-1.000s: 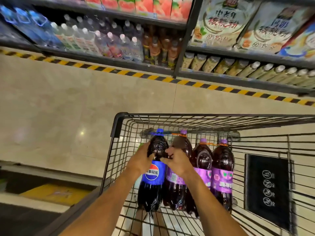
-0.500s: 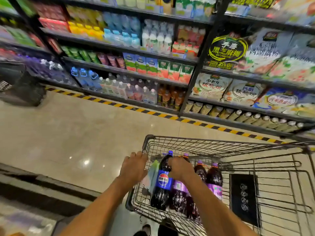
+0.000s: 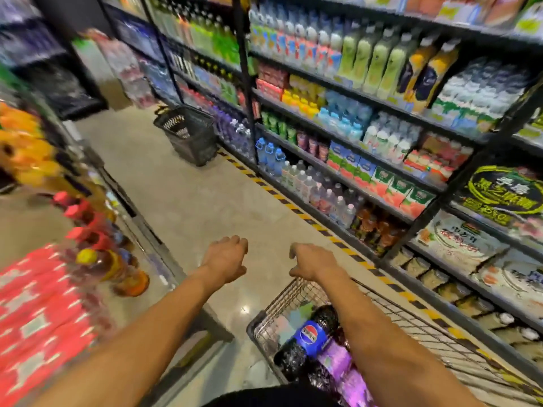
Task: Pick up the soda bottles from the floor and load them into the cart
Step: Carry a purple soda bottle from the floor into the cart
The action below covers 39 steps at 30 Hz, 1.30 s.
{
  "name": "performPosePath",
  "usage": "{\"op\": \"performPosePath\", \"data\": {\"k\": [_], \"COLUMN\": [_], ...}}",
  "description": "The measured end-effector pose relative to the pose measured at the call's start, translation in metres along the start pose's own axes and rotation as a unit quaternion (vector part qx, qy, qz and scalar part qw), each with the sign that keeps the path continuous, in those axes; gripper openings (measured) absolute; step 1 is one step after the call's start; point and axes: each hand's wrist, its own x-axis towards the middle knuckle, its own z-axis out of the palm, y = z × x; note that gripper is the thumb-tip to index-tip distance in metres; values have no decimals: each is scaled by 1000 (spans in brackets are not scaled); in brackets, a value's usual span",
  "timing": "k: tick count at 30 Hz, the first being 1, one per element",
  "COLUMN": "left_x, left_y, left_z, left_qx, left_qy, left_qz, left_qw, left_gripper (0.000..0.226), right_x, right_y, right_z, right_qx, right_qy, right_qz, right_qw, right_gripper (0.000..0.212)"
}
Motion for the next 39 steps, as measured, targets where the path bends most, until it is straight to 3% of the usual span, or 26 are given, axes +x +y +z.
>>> {"op": "performPosePath", "data": {"k": [8, 13, 22, 28, 39], "left_x": [-135, -254, -497, -639, -807], "left_y": [-71, -136, -187, -178, -151], "left_z": [10, 12, 90, 164, 246], "left_qx": [-92, -163, -229, -302, -277], "left_qy": [21, 72, 101, 77, 103], "left_qz": [-177, -344, -534, -613, -753], "left_qw": [980, 922, 808, 726, 587], "left_gripper": [52, 43, 58, 45, 74], "right_x": [6, -26, -163, -258, -393], "right_y": [-138, -263, -456, -521, -643], "right_z": [-13, -7, 89, 164, 283], "right_qx": [-92, -169, -278, -334, -387], "right_qy": [-29, -28, -58, -69, -112], "right_qz": [-194, -316, -512, -584, -707], "right_qw": [976, 933, 811, 737, 581], "right_gripper": [49, 45, 40, 40, 43]}}
